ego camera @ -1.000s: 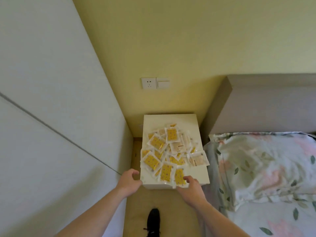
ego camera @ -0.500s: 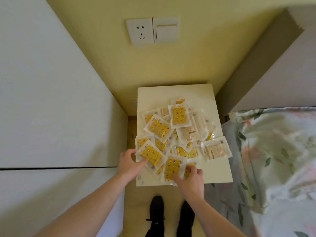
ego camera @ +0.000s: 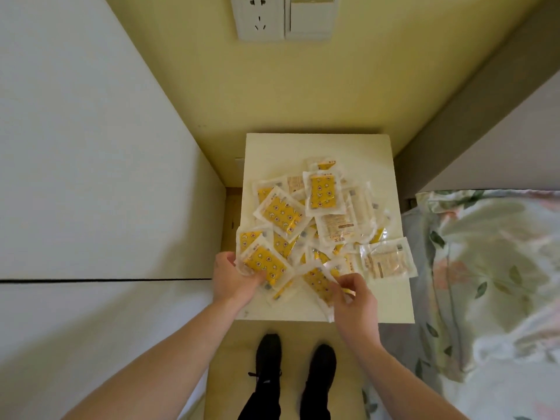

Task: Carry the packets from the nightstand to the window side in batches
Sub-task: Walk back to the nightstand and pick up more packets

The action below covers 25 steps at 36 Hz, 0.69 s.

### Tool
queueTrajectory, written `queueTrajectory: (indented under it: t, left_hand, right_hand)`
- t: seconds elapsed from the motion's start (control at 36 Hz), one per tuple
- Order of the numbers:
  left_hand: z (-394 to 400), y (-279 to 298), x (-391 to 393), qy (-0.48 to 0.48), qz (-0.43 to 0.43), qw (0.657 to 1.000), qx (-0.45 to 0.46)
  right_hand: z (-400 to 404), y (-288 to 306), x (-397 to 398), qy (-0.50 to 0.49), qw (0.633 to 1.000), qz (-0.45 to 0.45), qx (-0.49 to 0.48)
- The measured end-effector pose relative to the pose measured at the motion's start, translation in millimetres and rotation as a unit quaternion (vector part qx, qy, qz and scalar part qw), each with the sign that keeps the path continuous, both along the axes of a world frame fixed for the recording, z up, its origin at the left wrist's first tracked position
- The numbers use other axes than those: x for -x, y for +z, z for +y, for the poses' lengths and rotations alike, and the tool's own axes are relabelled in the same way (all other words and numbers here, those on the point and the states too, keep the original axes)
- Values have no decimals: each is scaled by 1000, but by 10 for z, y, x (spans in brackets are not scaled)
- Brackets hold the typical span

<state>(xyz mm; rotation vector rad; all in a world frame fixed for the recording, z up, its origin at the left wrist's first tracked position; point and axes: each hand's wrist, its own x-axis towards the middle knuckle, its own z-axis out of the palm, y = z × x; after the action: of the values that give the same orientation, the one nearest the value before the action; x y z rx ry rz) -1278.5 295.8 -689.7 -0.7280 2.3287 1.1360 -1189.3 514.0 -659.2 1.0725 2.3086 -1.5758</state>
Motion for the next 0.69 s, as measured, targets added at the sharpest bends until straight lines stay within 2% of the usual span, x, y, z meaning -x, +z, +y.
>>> queueTrajectory:
  t: [0.11,0.25,0.31,0.47,0.58,0.69]
  left_hand:
    - [-40,-53,-18,22,8,1000,-11]
    - [-38,-86,-35,35,6,999,-25]
    - [-23,-86,-30,38,10,999,-25]
    - [-31,-82,-31,47,-4,998,-38]
    - [5,-39,1,50,-7,998,-46]
    - [72,9,19,38,-7,999,-17]
  right_hand:
    - [167,121,-105,-66,998,16,14]
    - [300,-20,-147,-78,997,-19,-21]
    - [283,-134,-142,-67,996,-52,-30]
    - [88,-271,-208,50,983,-118,-131]
    - [84,-332,-220,44,979,-135,-145]
    - [148,-346,-171,45,979,-140,-142]
